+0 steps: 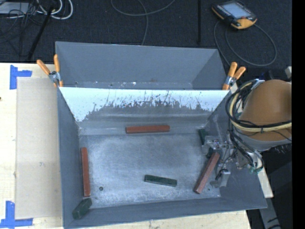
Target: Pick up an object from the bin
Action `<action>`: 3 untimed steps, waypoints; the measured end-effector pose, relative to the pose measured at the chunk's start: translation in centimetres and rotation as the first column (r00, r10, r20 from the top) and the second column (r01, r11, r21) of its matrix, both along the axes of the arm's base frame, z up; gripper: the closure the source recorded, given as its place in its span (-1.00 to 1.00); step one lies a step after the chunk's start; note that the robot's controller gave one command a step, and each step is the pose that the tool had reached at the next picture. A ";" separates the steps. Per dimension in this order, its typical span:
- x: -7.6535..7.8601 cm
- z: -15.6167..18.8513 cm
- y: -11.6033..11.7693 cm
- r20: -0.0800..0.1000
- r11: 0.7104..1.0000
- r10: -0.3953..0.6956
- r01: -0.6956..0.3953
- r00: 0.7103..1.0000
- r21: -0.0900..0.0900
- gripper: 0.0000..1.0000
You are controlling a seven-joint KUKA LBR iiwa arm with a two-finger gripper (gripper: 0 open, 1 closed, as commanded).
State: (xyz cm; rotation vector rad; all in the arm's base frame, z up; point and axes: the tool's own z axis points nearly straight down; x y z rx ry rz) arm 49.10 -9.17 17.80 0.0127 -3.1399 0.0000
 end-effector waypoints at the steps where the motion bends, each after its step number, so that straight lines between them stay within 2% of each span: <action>1: 0.0 0.0 0.0 0.000 1.000 0.000 0.000 1.000 0.000 -1.00; 2: -0.1 -4.0 -1.5 0.009 1.000 -0.002 0.002 1.000 -0.001 -1.00; 3: 5.3 -10.9 -1.0 0.001 0.974 -0.225 0.225 0.974 0.000 1.00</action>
Offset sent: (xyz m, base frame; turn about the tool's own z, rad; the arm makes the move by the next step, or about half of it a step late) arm -0.0091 -0.0361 -0.1032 -0.0045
